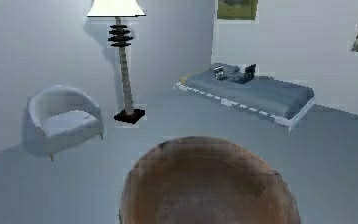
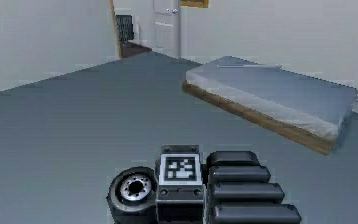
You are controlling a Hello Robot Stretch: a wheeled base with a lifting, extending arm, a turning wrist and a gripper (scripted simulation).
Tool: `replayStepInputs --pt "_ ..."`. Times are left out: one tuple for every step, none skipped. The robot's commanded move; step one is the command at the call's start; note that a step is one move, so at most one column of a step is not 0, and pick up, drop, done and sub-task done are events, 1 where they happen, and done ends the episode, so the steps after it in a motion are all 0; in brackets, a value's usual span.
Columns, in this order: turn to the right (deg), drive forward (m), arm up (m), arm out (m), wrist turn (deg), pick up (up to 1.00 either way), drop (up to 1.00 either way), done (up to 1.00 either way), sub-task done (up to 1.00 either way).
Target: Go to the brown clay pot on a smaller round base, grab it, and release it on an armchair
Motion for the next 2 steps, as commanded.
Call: replayStepInputs --pt "-42.0 0.0 0.0 0.0 0.0 0.0 0.0 0.0 0.0" --pt "0.0 0.65 0.0 0.0 0.0 0.0 0.0 0.0 0.0"
